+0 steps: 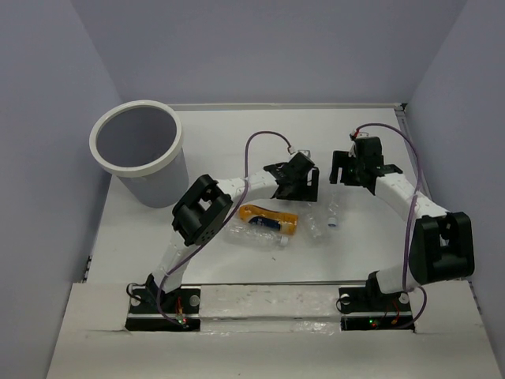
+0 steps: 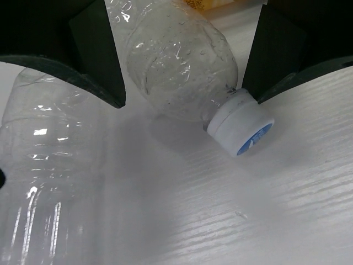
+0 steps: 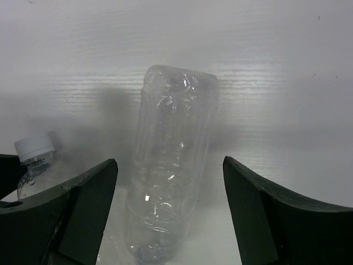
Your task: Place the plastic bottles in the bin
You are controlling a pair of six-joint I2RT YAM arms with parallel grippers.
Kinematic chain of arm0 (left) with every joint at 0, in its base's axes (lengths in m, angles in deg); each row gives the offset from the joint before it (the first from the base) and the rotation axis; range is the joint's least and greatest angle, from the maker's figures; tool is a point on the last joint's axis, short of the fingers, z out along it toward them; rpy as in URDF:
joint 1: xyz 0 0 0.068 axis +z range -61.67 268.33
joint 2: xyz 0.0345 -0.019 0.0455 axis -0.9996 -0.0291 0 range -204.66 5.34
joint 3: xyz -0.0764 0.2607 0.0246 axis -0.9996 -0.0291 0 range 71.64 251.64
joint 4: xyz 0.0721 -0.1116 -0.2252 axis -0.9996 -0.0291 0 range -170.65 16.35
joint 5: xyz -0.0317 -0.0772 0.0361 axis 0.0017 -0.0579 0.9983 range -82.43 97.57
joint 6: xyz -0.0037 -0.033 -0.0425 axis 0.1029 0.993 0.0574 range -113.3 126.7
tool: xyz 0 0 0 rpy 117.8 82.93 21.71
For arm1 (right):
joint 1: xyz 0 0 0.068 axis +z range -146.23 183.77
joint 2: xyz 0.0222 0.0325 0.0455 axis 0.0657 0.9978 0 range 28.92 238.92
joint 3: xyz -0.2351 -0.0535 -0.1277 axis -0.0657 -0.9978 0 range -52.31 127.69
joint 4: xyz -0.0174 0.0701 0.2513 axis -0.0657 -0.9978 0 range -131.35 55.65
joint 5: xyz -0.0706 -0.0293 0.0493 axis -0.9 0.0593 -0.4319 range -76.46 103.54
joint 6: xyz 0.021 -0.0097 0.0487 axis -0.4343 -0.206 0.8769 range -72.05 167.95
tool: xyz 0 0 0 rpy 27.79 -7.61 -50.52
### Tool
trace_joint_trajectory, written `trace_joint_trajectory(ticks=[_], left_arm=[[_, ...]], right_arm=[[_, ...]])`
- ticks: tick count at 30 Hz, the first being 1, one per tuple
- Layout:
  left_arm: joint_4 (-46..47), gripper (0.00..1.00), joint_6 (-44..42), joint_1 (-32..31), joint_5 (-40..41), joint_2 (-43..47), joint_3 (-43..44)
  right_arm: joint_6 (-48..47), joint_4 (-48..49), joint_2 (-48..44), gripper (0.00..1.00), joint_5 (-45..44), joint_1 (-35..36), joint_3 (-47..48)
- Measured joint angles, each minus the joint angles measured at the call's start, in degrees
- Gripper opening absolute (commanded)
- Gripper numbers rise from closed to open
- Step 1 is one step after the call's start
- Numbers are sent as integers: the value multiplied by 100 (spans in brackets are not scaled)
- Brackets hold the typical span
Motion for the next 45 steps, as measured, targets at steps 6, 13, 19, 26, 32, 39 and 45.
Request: trace_joint_trajectory(ticks=[6, 13, 19, 26, 32, 39, 45], left_arm=[[118, 77, 63, 42, -179, -17, 59], [356, 68, 92, 162, -380, -17, 57], [636, 54, 109, 251, -490, -17, -42], [863, 45, 136, 334, -610, -15, -208], [824, 45, -44, 372, -470, 396, -208], [807, 44, -348, 562, -129, 2085, 170], [756, 47, -437, 1609, 415, 3652, 503]], right_arm=[[85, -9, 214, 86, -22, -61, -44], [295, 85, 608, 76, -33, -114, -48], [514, 369, 1130, 55, 81, -114, -48], [629, 560, 1067, 42, -17, -114, -138], [721, 579, 39, 41, -273, -114, -511], [800, 911, -1622, 41, -269, -114, -807], [909, 1156, -2288, 41, -83, -114, -1217]])
